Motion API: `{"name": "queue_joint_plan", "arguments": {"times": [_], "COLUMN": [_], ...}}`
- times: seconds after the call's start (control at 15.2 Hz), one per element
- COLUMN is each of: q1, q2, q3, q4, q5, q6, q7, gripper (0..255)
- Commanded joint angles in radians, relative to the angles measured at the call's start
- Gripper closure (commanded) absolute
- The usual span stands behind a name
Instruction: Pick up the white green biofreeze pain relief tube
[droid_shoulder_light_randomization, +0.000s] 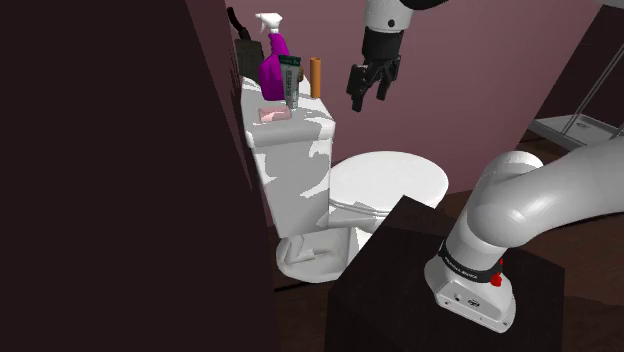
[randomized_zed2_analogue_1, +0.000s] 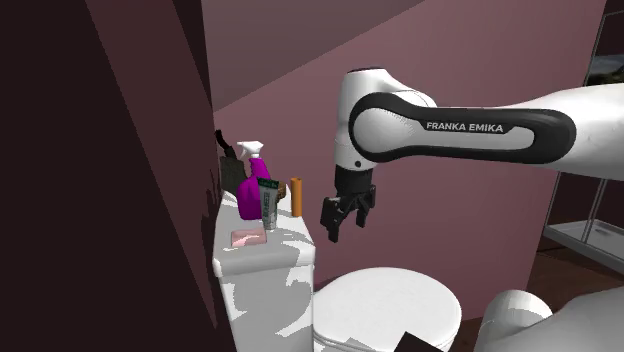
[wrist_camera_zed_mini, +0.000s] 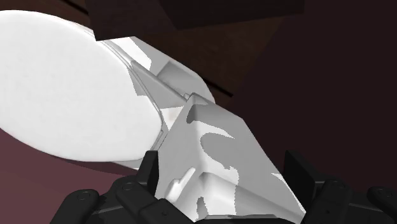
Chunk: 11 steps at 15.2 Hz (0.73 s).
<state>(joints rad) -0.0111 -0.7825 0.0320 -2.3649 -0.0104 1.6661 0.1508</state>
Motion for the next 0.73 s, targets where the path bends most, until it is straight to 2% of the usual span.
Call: {"name": "queue_joint_plan", "arguments": {"times": [0.0,0.33,0.66], "q1": [0.000,-0.004,-0.005], "q2": [0.000,0.230,0.456], "q3": [0.000,-0.016,-0.032], "q4": [0.000,0.226,0.485], "q5": [0.000,0.013,0.032], "q6": [0.000,-0.027,-0.092], "q7": [0.000,-0.012,-0.024], "gripper": [0,0,0]}}
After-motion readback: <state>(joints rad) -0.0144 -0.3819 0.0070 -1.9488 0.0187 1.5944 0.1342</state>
